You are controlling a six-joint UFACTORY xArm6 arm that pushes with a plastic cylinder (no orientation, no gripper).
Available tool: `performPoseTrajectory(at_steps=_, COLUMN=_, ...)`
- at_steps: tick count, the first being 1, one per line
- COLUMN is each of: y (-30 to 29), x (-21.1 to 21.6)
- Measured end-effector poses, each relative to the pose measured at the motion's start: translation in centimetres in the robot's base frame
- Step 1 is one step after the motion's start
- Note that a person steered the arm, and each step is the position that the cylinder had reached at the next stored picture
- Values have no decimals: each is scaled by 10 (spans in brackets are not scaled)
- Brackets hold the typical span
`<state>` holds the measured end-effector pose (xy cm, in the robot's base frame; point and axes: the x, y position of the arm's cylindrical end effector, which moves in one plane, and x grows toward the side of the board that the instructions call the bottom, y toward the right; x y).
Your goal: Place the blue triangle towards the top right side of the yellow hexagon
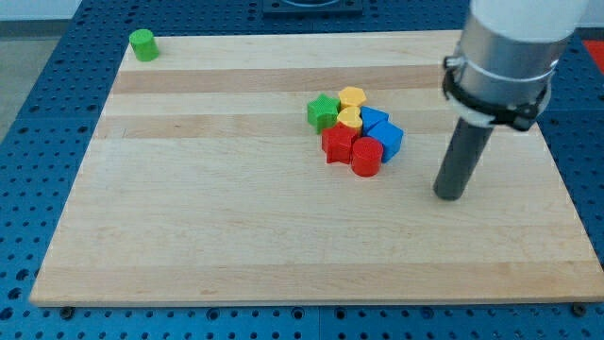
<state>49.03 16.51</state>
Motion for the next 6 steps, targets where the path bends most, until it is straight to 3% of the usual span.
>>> performPoseTrajectory(at_steps=1, y=8, x=-30)
performPoseTrajectory(at_steps=3, y=17, x=-37)
performPoseTrajectory(at_steps=4, y=20, x=-72)
performPoseTrajectory(at_steps=5, y=-19, x=-92)
performPoseTrajectory(at_steps=6, y=-62, x=-74)
